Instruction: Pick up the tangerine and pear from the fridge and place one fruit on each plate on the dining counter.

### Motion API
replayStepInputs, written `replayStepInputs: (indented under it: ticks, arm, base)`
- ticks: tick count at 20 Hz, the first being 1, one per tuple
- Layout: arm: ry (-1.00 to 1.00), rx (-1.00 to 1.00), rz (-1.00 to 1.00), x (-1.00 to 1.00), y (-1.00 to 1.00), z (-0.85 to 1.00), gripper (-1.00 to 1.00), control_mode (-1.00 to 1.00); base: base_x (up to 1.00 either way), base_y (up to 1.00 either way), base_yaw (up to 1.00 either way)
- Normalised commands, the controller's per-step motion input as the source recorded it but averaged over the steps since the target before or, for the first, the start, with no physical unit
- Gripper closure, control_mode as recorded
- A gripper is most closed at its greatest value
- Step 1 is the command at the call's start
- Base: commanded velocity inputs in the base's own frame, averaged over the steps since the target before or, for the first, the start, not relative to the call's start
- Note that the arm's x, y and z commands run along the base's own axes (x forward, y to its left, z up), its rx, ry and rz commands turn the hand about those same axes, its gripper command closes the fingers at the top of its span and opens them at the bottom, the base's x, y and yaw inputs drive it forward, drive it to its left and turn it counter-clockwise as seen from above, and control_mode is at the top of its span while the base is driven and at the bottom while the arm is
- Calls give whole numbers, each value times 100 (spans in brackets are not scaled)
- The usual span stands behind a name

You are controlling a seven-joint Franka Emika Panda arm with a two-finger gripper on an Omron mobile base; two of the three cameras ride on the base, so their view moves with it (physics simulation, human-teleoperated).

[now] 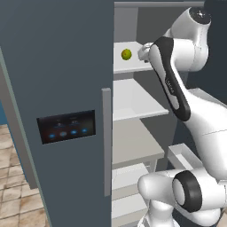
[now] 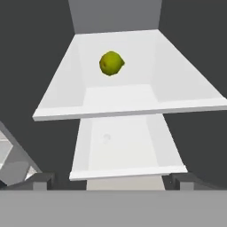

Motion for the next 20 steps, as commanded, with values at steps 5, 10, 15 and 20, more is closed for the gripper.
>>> replayStepInputs:
  ticks: [5, 10, 15, 20]
  arm:
    - [0, 0, 0, 57, 14, -2, -100, -100]
    - [0, 0, 0, 54, 8, 0, -100, -100]
    - [2, 0, 0, 47, 6, -8, -100, -100]
    - [3, 0, 0, 40, 4, -14, -100, -100]
  base:
    - [0, 0, 0]
    - [0, 0, 0]
    - [0, 0, 0]
    - [0, 0, 0]
